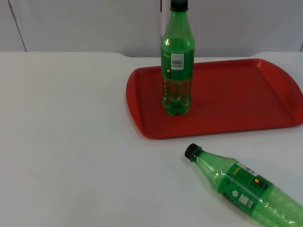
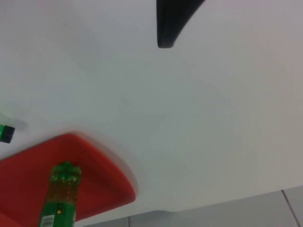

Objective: Place the bottle upright on the tray.

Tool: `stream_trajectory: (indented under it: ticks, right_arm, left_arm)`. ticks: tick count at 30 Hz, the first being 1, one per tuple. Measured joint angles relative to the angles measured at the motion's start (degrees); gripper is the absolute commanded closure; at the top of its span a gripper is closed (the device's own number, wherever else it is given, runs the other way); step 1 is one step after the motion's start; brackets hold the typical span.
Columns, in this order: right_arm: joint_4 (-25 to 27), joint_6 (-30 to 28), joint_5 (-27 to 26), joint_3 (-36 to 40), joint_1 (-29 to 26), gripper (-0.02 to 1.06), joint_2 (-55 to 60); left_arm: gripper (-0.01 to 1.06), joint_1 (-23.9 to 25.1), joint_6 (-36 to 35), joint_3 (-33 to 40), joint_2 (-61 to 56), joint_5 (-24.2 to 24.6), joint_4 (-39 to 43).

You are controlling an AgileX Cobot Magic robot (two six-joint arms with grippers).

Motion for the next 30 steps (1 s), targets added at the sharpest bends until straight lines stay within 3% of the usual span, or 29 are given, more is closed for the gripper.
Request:
stream_trajectory:
  ticks: [30]
  right_arm:
    - [0.00, 0.23, 0.00, 0.00, 0.00, -0.01, 0.00]
  left_arm:
    - [0.00, 0.00, -0.73, 0.00, 0.00, 0.09, 0.97]
